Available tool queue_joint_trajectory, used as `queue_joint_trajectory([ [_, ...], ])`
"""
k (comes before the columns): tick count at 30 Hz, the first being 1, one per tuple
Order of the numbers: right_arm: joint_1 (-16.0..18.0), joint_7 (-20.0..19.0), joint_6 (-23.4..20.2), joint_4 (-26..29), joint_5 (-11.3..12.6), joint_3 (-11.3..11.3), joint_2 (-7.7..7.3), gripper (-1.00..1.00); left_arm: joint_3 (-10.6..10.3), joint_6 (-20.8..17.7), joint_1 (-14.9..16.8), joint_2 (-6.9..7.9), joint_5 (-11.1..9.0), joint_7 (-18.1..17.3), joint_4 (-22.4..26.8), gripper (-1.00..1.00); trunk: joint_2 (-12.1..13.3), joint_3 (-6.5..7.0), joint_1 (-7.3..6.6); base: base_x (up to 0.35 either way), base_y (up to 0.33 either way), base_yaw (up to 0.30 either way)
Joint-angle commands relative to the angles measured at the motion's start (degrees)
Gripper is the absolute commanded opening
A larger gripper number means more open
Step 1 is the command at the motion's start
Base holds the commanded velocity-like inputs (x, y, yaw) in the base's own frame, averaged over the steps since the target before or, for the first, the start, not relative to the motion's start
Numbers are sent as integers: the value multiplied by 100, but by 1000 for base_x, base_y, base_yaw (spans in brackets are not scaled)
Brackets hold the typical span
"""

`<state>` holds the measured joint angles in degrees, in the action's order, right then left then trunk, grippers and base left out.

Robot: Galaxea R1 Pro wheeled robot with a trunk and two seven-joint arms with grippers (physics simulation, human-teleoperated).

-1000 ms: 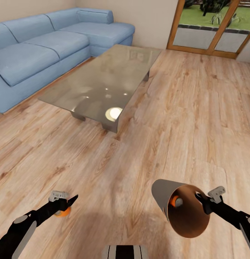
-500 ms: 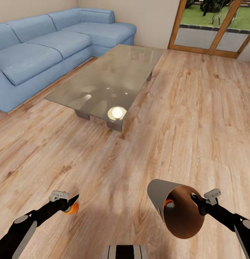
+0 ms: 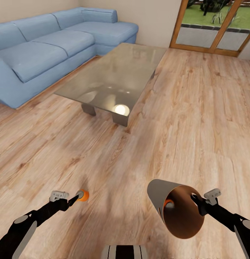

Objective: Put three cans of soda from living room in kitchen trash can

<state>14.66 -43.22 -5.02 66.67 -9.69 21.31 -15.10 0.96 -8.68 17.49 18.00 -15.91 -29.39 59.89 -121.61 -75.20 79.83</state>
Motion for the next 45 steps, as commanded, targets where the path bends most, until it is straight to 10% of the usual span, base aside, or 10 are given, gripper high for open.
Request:
queue_joint_trajectory([
  [1,2,-49,-17,4,52,-2,3,-100,0,9,0,-2,-3,-2,2,100,0,0,0,-37,90,0],
  [45,2,-14,-24,-23,479,-1,-8,-100,-281,-45,0,-16,30,99,-3,100,-201,-27,109,113,102,-78],
])
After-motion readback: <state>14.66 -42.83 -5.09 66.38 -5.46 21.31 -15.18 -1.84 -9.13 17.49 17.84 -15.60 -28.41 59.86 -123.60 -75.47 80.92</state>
